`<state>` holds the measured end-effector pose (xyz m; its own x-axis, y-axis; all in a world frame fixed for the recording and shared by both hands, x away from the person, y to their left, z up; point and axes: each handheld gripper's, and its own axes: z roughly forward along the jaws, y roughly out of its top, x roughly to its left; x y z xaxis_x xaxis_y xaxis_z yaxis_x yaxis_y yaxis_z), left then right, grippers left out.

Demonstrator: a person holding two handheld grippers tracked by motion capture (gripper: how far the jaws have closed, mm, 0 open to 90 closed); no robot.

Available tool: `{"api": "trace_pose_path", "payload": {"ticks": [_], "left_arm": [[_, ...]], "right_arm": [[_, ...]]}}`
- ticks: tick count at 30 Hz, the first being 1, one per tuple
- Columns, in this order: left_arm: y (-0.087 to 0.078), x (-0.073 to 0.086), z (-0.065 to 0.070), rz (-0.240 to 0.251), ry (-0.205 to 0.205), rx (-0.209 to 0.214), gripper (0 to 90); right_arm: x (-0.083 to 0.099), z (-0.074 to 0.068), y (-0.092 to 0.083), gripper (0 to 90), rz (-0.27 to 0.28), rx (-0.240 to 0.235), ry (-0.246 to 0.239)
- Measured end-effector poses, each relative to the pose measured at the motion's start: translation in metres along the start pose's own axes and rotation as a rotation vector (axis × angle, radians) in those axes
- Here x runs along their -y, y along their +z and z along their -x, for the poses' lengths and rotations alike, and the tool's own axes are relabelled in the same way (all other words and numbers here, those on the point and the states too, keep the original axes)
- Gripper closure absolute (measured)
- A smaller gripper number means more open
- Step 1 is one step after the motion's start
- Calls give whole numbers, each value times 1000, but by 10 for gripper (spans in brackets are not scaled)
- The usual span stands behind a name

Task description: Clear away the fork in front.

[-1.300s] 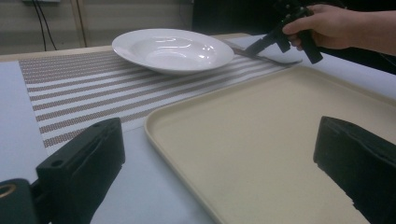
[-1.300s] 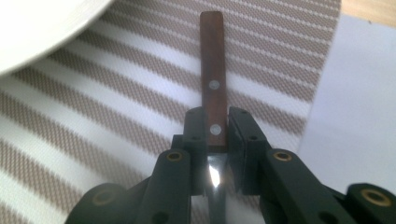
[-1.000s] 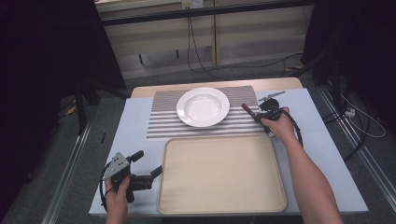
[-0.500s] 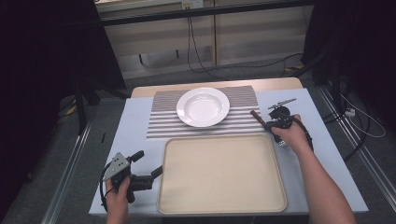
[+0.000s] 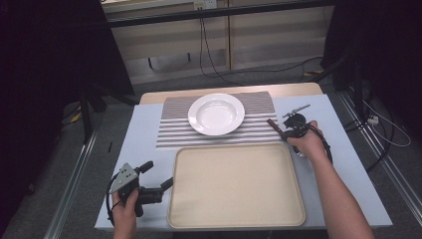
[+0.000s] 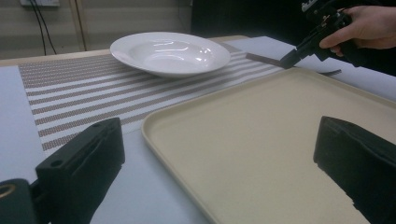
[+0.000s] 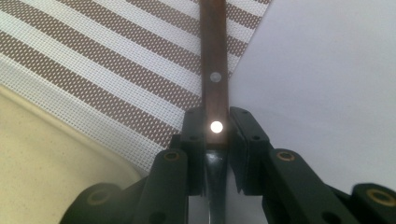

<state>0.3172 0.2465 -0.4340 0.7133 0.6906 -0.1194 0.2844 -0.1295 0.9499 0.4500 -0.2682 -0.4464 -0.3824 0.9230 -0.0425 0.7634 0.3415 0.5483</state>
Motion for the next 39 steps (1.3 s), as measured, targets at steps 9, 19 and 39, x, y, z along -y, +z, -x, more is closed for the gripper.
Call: {"api": "trace_pose_path", "payload": {"ticks": [9,19,39], "left_arm": [[-1,0,0,-5,4,-5,22],[-3,0,-3,7,-10,-17,21],[-3,-1,-2,22,-27,-12,21]], "right_arm": [[-3,2,1,781,-25,-13,43],[6,6,-3,785,66,-22,126],[31,10,-57,784,388,-158,235]]}}
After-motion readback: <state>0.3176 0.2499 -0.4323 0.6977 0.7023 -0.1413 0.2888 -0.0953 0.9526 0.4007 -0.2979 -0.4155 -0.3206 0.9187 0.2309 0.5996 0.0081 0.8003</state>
